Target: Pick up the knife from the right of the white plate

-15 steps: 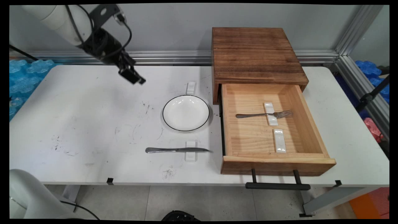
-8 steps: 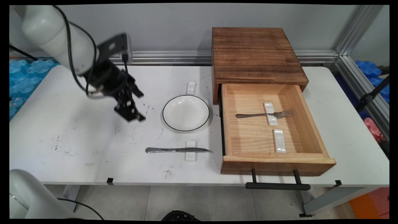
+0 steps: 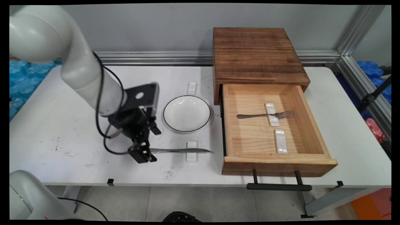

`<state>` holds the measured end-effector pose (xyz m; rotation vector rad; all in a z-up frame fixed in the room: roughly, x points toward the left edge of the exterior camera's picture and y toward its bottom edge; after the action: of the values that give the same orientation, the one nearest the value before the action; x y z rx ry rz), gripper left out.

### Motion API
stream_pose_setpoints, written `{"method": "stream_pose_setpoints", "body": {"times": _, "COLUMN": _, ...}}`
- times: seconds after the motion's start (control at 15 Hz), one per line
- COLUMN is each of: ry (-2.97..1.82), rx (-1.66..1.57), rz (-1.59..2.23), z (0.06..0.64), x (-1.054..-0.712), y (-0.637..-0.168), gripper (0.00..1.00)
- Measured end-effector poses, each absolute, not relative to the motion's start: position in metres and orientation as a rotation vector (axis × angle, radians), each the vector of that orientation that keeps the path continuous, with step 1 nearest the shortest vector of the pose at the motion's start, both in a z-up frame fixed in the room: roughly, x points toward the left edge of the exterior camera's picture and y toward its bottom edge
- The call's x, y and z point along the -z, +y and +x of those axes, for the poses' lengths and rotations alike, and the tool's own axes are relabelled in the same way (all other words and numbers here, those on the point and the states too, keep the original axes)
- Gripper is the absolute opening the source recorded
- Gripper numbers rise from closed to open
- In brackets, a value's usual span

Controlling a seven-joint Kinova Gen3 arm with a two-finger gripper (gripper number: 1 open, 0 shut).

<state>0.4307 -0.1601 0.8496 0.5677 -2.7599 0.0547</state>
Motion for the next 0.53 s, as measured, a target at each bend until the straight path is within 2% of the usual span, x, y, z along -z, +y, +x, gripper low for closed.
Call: {"method": "stream_pose_setpoints", "body": {"times": 0.53, "ry": -2.802, "rx": -0.031, "rz": 0.508, "z": 0.399, "x": -0.816, "y": -0.171, "gripper": 1.00}}
